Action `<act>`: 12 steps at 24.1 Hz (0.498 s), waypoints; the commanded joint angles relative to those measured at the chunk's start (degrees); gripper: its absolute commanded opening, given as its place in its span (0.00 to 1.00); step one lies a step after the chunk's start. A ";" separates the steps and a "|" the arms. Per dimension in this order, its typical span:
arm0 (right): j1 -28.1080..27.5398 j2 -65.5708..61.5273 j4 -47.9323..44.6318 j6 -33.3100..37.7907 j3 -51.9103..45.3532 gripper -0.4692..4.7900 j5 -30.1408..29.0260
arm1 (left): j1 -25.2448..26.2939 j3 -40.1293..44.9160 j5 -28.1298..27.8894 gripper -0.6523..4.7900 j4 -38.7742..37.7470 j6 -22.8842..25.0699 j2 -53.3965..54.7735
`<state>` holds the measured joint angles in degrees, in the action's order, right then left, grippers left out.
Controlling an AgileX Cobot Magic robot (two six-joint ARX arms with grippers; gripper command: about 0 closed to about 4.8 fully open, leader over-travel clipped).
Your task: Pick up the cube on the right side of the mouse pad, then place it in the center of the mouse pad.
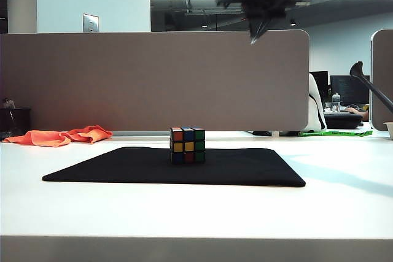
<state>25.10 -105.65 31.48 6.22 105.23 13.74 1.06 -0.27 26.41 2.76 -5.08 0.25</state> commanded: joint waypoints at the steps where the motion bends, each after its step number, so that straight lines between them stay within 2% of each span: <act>1: -1.14 2.73 -1.90 -0.52 -0.02 0.09 -2.54 | 0.09 -0.17 -2.27 0.11 0.74 -3.13 0.04; 7: -5.40 7.08 -3.06 -3.74 -2.38 0.09 -8.02 | 0.11 -0.17 -3.39 0.11 0.68 -3.15 0.04; 12: -9.07 15.02 -10.29 -3.72 -14.62 0.09 -11.17 | 0.11 -0.15 -5.22 0.11 0.70 -4.96 0.04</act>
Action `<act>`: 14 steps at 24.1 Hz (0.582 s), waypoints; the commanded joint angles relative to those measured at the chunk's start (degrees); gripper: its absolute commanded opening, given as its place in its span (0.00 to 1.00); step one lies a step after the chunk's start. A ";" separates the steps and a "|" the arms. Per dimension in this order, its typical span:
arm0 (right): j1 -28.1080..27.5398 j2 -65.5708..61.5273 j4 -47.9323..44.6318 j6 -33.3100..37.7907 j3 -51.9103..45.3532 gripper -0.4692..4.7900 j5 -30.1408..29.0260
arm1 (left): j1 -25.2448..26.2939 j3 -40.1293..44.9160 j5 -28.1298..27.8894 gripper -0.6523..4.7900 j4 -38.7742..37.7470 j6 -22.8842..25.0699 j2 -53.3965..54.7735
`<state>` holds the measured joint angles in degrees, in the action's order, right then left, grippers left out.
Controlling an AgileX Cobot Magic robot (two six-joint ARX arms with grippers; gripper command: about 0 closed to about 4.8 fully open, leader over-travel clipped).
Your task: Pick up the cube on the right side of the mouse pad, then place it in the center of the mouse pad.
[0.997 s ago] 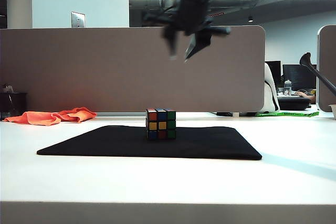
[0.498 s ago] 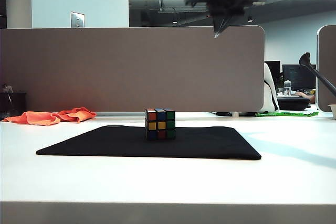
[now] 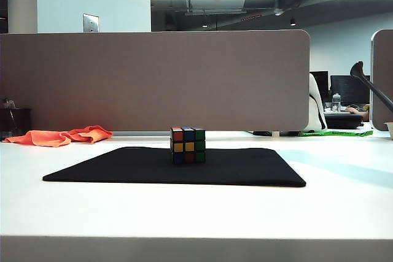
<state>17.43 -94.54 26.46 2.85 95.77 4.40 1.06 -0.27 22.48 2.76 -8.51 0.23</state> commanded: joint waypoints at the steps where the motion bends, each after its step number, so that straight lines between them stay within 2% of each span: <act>1: -3.19 8.02 -9.25 -0.50 -12.11 0.09 -3.23 | 0.11 -0.15 -2.25 0.11 0.68 -1.60 0.07; 6: -8.31 19.26 -21.51 -1.40 -31.61 0.09 -7.43 | 0.11 -0.15 -2.32 0.11 0.68 -1.60 0.07; 7: -10.95 23.52 -26.40 -1.40 -39.23 0.09 -10.69 | 0.11 -0.15 -2.32 0.11 0.72 -1.60 0.07; 14: -19.21 35.43 -37.83 -1.38 -58.29 0.09 -16.20 | 0.09 -0.15 -2.29 0.11 0.70 -1.57 0.07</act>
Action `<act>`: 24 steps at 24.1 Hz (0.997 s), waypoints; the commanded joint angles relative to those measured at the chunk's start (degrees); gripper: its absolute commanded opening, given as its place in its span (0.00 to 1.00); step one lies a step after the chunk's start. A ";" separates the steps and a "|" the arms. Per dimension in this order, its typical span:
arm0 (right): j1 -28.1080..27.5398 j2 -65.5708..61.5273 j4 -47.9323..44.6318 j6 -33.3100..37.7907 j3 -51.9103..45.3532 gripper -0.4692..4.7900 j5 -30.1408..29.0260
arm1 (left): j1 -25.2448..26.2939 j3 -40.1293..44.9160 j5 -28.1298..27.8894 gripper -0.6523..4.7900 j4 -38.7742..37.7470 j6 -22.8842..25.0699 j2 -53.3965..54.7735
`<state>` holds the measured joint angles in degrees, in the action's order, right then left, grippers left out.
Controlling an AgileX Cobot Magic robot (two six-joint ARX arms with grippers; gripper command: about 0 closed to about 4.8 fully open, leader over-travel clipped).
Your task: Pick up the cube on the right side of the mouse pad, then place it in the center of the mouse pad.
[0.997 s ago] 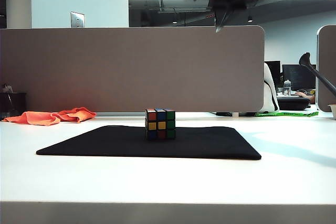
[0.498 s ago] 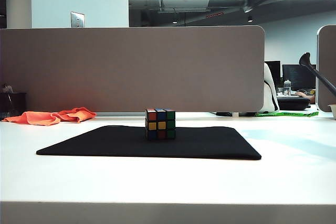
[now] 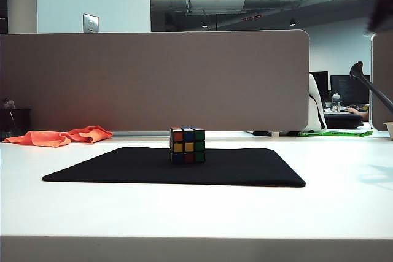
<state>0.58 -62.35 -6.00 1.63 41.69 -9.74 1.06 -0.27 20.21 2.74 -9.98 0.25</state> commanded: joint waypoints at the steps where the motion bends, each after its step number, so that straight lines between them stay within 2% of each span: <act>1: -3.67 5.03 -5.90 -0.15 -6.27 0.09 -2.86 | 0.09 -0.15 -0.04 0.11 0.74 -0.11 0.04; 4: -5.66 11.52 -5.90 -0.17 -11.63 0.09 -4.24 | 0.11 -0.15 -0.04 0.11 0.74 -0.11 0.04; 8: -5.51 20.24 -6.25 0.20 -17.62 0.09 -1.42 | 0.09 -0.15 -0.04 0.11 0.74 -0.11 0.04; 12: -5.51 29.68 -6.29 1.44 -23.63 0.09 3.89 | 0.09 -0.15 -0.04 0.11 0.74 -0.11 0.04; 21: -5.51 47.36 -5.99 4.11 -34.60 0.09 5.88 | 0.11 -0.15 -0.13 0.11 0.76 0.11 0.04; 24: -5.51 51.15 -4.66 4.42 -36.52 0.09 6.45 | 0.09 -0.17 -3.17 0.11 0.87 0.11 0.04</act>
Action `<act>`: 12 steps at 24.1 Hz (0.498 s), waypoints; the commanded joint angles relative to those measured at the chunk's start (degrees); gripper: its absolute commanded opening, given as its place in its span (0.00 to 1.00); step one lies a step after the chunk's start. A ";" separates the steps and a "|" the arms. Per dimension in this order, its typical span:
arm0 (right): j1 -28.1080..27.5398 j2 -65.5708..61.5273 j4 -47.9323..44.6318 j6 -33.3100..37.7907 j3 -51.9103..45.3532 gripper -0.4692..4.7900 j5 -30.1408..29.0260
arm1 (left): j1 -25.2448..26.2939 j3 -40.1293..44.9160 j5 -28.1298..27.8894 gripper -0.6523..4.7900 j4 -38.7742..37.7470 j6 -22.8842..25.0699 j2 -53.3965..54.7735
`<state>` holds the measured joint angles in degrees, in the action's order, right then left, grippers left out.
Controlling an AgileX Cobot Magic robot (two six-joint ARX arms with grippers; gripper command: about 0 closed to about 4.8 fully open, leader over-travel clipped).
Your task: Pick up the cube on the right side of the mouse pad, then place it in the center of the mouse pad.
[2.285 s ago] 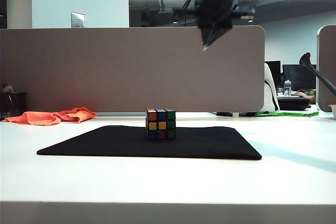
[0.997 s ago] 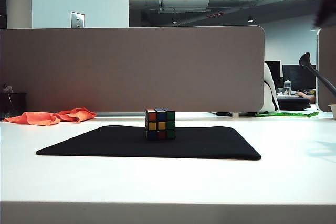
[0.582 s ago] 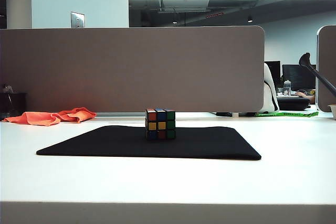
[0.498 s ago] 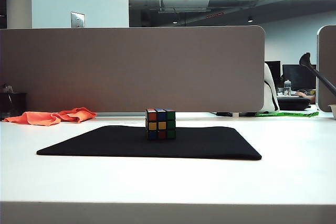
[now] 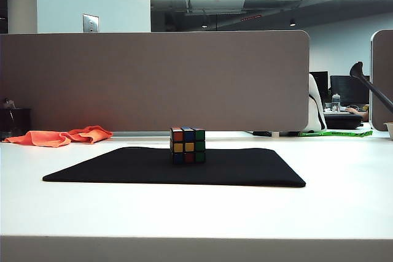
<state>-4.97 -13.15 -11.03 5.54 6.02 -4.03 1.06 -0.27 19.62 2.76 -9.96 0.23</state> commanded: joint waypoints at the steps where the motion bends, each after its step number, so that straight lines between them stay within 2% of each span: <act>1: 0.04 2.60 1.01 0.46 -1.18 0.09 0.79 | 0.09 -0.17 -3.39 0.11 1.03 0.09 0.07; 5: 0.04 4.09 0.90 0.46 -4.04 0.09 1.25 | 0.09 -0.17 -4.76 0.11 2.80 0.63 0.07; 9: 0.04 4.09 0.85 -0.17 -5.70 0.09 3.08 | 0.09 -0.17 -9.62 0.11 3.67 4.09 0.07; 12: 0.07 4.09 0.87 -1.09 -5.70 0.09 2.97 | 0.09 -0.17 -10.01 0.11 3.72 4.39 0.07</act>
<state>-4.97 -9.15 -9.17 4.82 0.43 -1.21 1.06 -0.27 9.85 5.39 -6.02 0.23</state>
